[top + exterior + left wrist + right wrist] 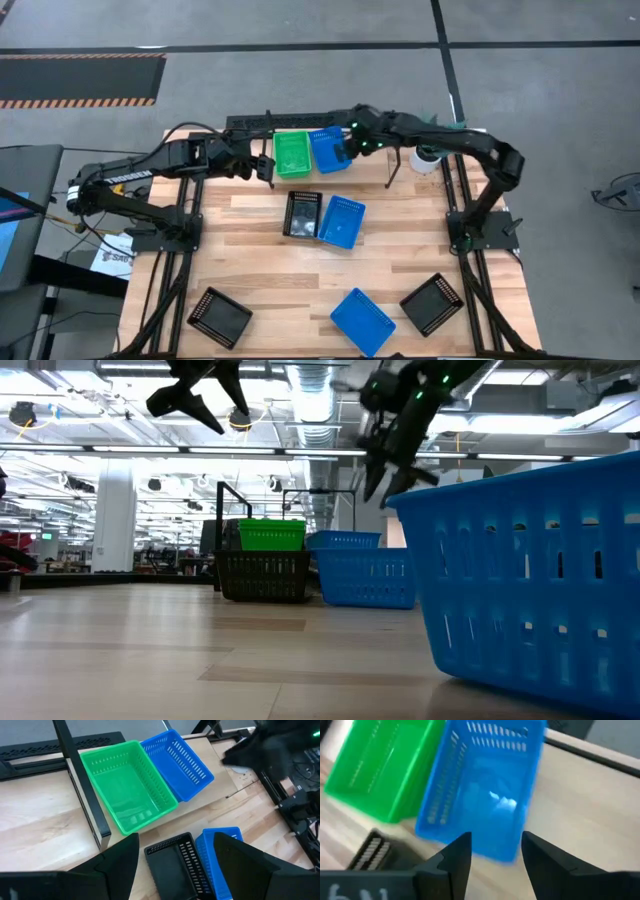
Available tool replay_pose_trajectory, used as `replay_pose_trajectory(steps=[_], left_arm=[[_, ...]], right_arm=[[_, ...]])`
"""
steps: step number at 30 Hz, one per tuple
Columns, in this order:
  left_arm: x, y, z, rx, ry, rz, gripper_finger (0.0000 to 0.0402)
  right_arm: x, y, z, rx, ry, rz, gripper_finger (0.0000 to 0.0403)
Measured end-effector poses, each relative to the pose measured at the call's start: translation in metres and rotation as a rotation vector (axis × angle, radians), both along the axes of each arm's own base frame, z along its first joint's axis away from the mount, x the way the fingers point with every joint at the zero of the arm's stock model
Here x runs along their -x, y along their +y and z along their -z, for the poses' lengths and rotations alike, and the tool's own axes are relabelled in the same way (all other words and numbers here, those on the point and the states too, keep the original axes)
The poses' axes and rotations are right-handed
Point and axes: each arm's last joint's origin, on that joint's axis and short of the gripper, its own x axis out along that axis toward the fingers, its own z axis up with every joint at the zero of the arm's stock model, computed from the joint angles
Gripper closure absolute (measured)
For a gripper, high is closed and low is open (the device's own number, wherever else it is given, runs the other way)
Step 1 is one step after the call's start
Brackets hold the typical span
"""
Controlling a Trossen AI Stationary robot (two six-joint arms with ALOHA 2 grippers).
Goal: Stack baskets on shelf by color
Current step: Put the middle blue bin on the shelf, then stack the top blue bin on the other blue bin on the shelf
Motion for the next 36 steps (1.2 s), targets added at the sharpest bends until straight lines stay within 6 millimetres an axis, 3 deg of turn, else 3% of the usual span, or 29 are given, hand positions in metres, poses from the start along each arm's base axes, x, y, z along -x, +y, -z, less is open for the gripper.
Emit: replay_pose_trajectory(steps=[6, 13, 19, 30, 36], left_arm=[[0.001, 0.000, 0.001, 0.002, 0.013, -0.002, 0.0157], [0.001, -0.001, 0.002, 0.011, 0.021, 0.003, 0.0157], [0.002, -0.001, 0.002, 0.012, 0.024, 0.004, 0.0157], [0.002, -0.001, 0.002, 0.016, 0.030, 0.015, 0.0157], [0.002, -0.001, 0.003, 0.023, 0.035, 0.019, 0.0157]], right_arm=[[-0.017, -0.017, 0.047, -0.052, 0.092, 0.013, 0.0217], [-0.024, -0.014, 0.063, -0.109, 0.118, -0.015, 0.0217], [-0.027, -0.006, 0.056, -0.134, 0.078, -0.018, 0.0220], [-0.033, -0.009, 0.002, -0.072, -0.033, -0.070, 0.0225], [-0.033, -0.005, -0.019, -0.070, -0.002, -0.105, 0.0221]])
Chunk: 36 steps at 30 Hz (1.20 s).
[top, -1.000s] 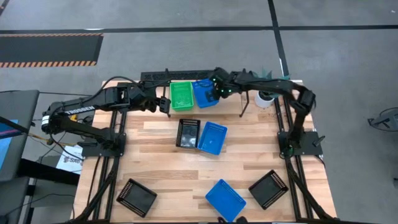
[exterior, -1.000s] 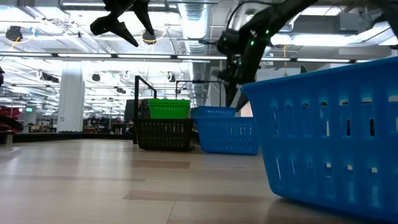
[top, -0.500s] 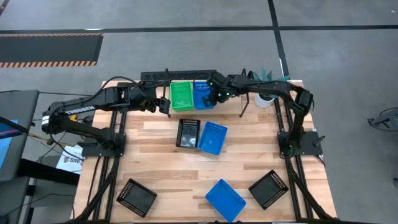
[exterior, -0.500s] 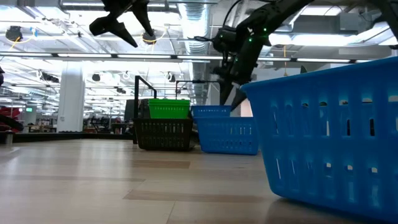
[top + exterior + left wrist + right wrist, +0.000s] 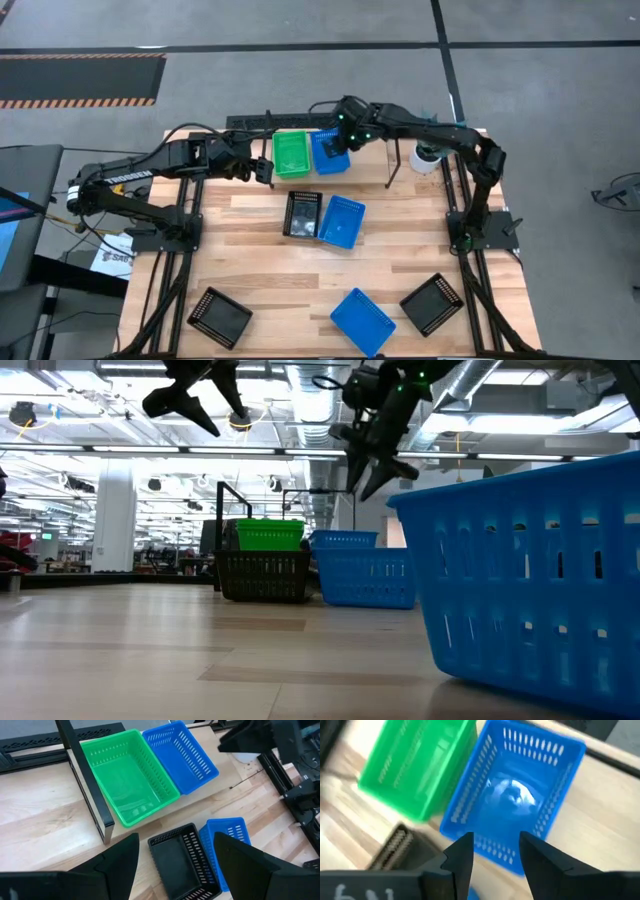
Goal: Stack baskets on shelf by color
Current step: Stack the top blue bin on the other blue bin on the shelf
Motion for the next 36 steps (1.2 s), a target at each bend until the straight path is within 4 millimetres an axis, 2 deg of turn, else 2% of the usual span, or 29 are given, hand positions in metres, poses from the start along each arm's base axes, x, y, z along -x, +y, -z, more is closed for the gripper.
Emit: replay_pose_trajectory(steps=[4, 9, 14, 19, 23, 27, 31, 36], left_arm=[[0.000, 0.000, 0.000, 0.017, -0.005, -0.002, 0.0157], [0.000, -0.001, 0.001, 0.025, -0.003, 0.002, 0.0157], [0.000, -0.001, 0.001, 0.028, -0.004, 0.005, 0.0157], [0.000, -0.002, 0.001, 0.041, 0.005, 0.069, 0.0157], [-0.001, -0.003, 0.001, 0.026, 0.021, 0.122, 0.0157], [0.001, -0.003, 0.002, 0.013, 0.058, 0.179, 0.0157], [0.003, -0.004, 0.005, 0.007, 0.110, 0.218, 0.0157], [0.004, -0.004, 0.005, -0.014, 0.131, 0.241, 0.0157]], right_arm=[[0.008, 0.023, -0.013, -0.025, 0.077, -0.065, 0.0216], [0.025, 0.081, -0.024, -0.077, 0.194, -0.097, 0.0206], [0.041, 0.144, -0.015, -0.137, 0.184, -0.020, 0.0205], [0.043, 0.183, 0.020, -0.220, 0.079, 0.165, 0.0208], [0.047, 0.200, 0.054, -0.277, 0.045, 0.353, 0.0202], [0.047, 0.202, 0.083, -0.308, 0.064, 0.452, 0.0192], [0.036, 0.200, 0.104, -0.306, 0.092, 0.489, 0.0187], [0.017, 0.196, 0.124, -0.342, 0.039, 0.490, 0.0191]])
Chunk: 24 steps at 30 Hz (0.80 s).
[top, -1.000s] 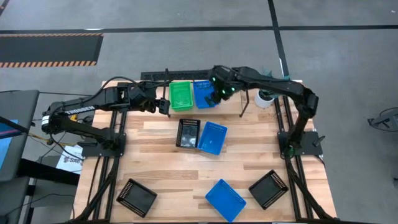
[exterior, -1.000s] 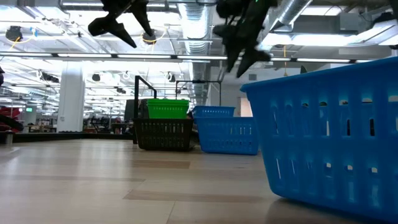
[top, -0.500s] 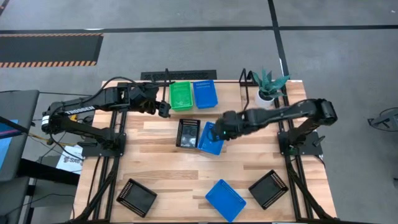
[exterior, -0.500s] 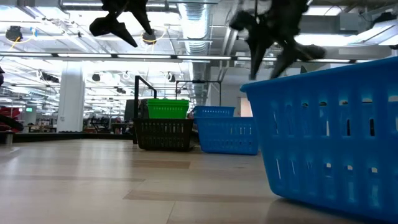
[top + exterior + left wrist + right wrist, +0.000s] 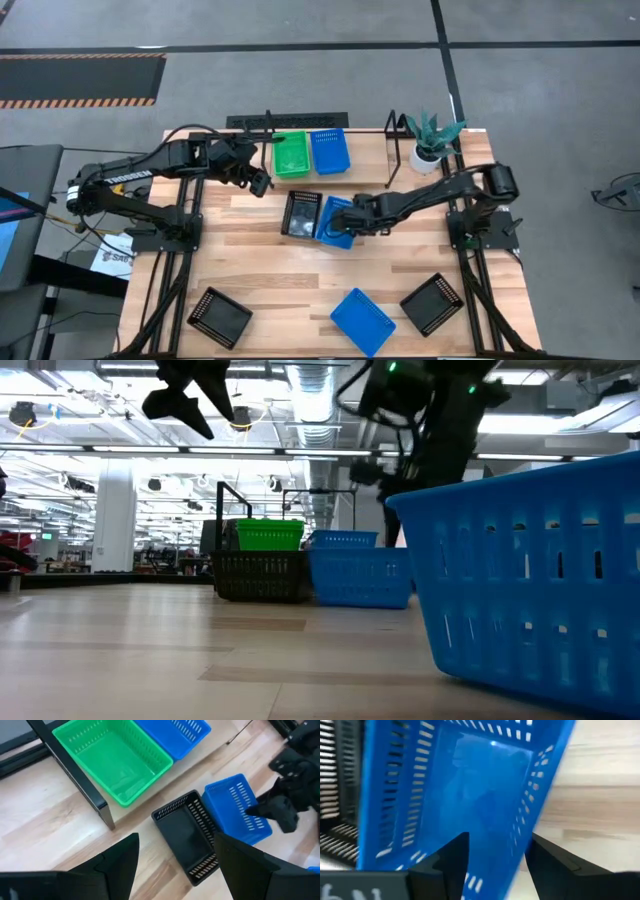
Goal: Stack baskets on shelf by color
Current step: Stack the top blue bin on the other blue bin on the shelf
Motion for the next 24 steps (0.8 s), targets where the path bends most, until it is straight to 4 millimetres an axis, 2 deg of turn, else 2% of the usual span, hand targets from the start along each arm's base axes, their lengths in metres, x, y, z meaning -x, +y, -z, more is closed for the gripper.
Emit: replay_pose_trajectory(steps=[5, 8, 11, 13, 17, 21, 24], left_arm=[[0.001, 0.004, 0.000, -0.007, 0.004, -0.011, 0.0157], [0.002, 0.006, 0.000, -0.016, 0.009, -0.015, 0.0157], [0.002, 0.009, 0.000, -0.029, 0.015, -0.009, 0.0157], [0.003, 0.010, 0.000, -0.032, 0.017, -0.012, 0.0157], [0.004, 0.012, 0.000, -0.035, 0.021, -0.020, 0.0157], [0.004, 0.013, 0.000, -0.041, 0.027, -0.022, 0.0157], [0.004, 0.013, 0.000, -0.043, 0.024, -0.039, 0.0157]], right_arm=[[-0.008, -0.005, 0.013, -0.052, -0.006, 0.024, 0.0240], [-0.007, -0.004, 0.016, -0.075, 0.012, 0.008, 0.0297], [-0.005, -0.003, 0.008, -0.079, -0.004, 0.001, 0.0368], [-0.003, -0.002, -0.001, -0.072, -0.029, -0.005, 0.0390], [0.009, -0.004, -0.027, -0.068, -0.068, -0.026, 0.0388], [0.024, -0.005, -0.070, -0.056, -0.193, -0.114, 0.0394], [0.036, -0.014, -0.105, -0.004, -0.309, -0.157, 0.0386]])
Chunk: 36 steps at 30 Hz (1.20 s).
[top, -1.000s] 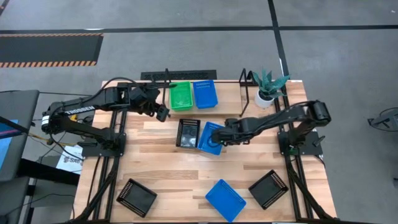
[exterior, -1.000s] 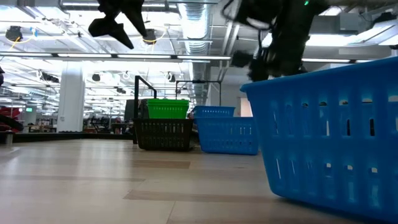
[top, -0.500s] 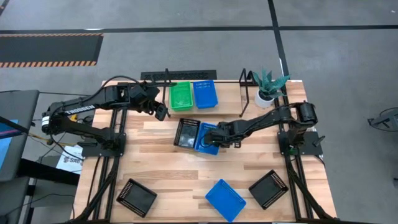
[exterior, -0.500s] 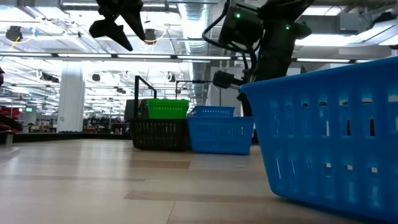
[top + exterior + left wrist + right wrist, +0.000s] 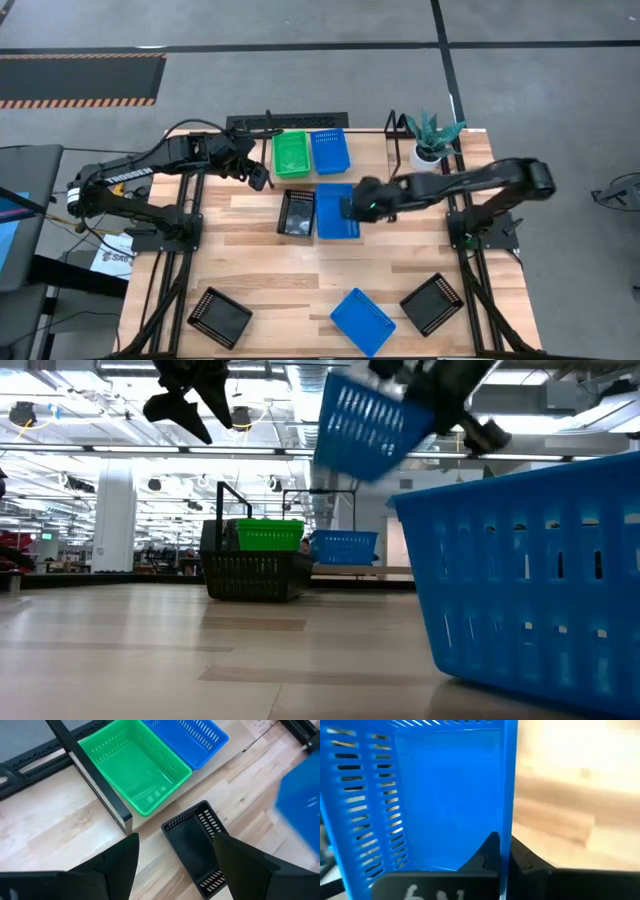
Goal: Stack baskets on shelf by color
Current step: Stack the top blue bin on the other blue bin on the shelf
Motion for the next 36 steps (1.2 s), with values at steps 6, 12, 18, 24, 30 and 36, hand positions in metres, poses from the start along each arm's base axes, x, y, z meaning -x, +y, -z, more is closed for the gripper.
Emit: replay_pose_trajectory(steps=[6, 12, 18, 24, 30, 36], left_arm=[[0.000, 0.000, 0.000, 0.031, -0.019, -0.049, 0.0157], [0.000, 0.000, 0.000, 0.050, -0.043, -0.100, 0.0157], [0.000, 0.001, 0.000, 0.062, -0.056, -0.146, 0.0157], [0.000, 0.001, 0.000, 0.080, -0.067, -0.178, 0.0157], [0.000, 0.001, 0.000, 0.085, -0.070, -0.187, 0.0157], [0.000, 0.001, 0.000, 0.090, -0.073, -0.191, 0.0157]], right_arm=[[0.025, -0.068, -0.051, 0.281, -0.116, 0.034, 0.0396], [0.038, -0.152, -0.048, 0.378, -0.046, 0.026, 0.0386], [0.028, -0.204, -0.012, 0.379, 0.056, -0.051, 0.0393], [0.002, -0.226, 0.005, 0.369, 0.056, -0.129, 0.0378], [-0.015, -0.231, 0.013, 0.349, 0.080, -0.153, 0.0389], [-0.017, -0.232, 0.012, 0.364, 0.097, -0.139, 0.0376]])
